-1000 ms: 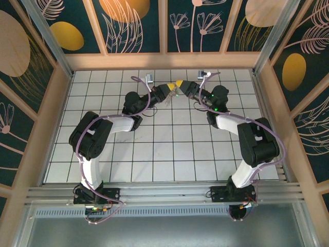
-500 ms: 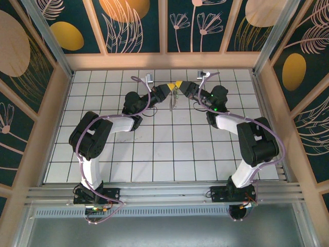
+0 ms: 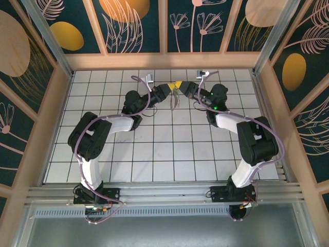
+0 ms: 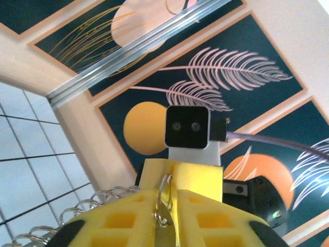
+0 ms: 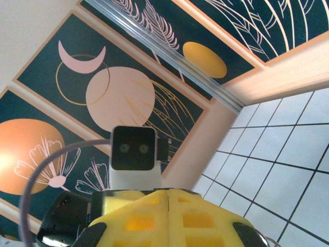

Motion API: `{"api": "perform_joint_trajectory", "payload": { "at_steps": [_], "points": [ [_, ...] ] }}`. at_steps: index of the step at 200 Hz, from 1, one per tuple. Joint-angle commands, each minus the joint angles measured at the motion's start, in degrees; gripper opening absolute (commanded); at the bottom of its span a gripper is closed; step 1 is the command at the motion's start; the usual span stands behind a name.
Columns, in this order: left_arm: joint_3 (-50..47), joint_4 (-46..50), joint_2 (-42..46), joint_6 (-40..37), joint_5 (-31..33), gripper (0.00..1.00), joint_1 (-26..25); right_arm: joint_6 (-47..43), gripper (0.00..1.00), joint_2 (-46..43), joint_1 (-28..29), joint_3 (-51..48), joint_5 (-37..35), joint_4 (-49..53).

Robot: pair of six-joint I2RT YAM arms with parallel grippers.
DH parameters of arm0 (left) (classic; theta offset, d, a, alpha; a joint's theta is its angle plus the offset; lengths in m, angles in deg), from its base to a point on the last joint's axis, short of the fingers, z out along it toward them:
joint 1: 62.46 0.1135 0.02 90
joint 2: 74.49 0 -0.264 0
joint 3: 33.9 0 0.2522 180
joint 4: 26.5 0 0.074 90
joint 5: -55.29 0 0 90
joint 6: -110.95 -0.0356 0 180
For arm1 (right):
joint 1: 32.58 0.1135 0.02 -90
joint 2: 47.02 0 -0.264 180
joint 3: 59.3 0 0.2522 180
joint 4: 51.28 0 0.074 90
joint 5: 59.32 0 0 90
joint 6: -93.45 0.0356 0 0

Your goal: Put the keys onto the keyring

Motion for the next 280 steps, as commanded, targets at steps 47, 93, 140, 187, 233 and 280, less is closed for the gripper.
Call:
{"api": "perform_joint_trajectory", "payload": {
  "at_steps": [47, 93, 140, 187, 233, 280],
  "points": [
    [5.1, 18.8, 7.3, -16.3, -3.0, 0.54, 4.1, -6.5, 0.00, 1.8, -5.4, 7.2, 13.1, 6.6],
    [14.1, 28.7, 2.8, -22.1, -14.6, 0.57, 6.2, -8.8, 0.00, 3.3, -6.4, 11.7, 18.6, 11.8],
    [20.1, 35.3, -0.2, -25.9, -19.8, 0.53, 6.2, -8.5, 0.00, 3.9, -6.4, 13.3, 19.2, 13.1],
    [21.4, 35.5, -1.7, -25.6, -21.3, 0.48, 6.2, -6.8, 0.00, 4.2, -6.0, 13.3, 19.0, 11.3],
    [21.0, 32.3, -2.8, -23.1, -22.3, 0.46, 6.1, -6.0, 0.00, 4.8, -5.3, 14.2, 18.6, 10.8],
    [20.9, 29.9, -3.5, -21.5, -22.9, 0.43, 5.8, -6.0, 0.00, 6.0, -4.4, 15.2, 18.5, 11.0]
  ]
}}
